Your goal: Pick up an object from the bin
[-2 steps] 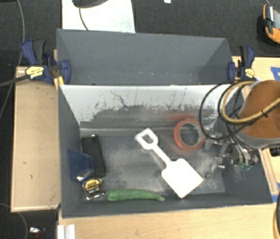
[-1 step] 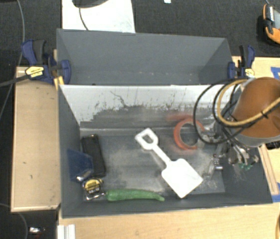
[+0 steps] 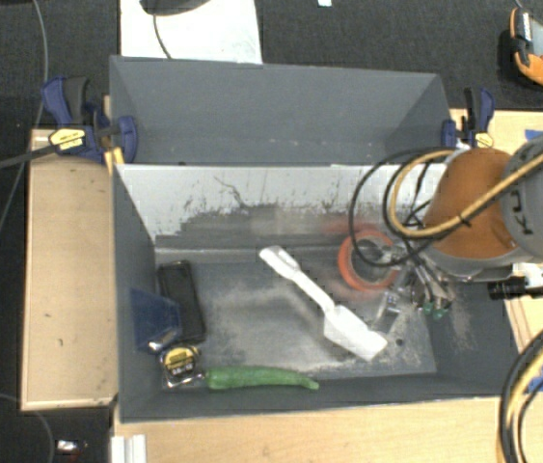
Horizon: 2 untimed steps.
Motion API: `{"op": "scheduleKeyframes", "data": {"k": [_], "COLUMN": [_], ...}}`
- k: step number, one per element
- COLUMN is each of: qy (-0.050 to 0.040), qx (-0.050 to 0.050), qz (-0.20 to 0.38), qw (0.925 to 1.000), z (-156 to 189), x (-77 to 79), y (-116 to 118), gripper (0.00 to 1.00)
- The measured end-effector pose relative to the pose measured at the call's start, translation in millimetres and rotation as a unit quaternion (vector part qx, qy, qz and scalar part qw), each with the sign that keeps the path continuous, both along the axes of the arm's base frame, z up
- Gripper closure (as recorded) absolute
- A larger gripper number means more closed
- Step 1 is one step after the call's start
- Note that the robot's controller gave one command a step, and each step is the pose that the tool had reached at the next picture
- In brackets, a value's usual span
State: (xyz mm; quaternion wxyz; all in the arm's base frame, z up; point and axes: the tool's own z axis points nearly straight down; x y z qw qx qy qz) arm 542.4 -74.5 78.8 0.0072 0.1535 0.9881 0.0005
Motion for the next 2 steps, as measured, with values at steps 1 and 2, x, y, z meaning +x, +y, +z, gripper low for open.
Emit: {"op": "scheduleKeyframes", "data": {"k": [1,2], "qy": [-0.0007,-0.0011], "qx": [-0.001,-0.001], "qz": [0.104,0.018], "qw": [0.9946,0.9998], "z": [-8.3,-2.8], "x": [-15.4,-0.8], "y": [34.2,8.0], "gripper": [0.0,1.0]}}
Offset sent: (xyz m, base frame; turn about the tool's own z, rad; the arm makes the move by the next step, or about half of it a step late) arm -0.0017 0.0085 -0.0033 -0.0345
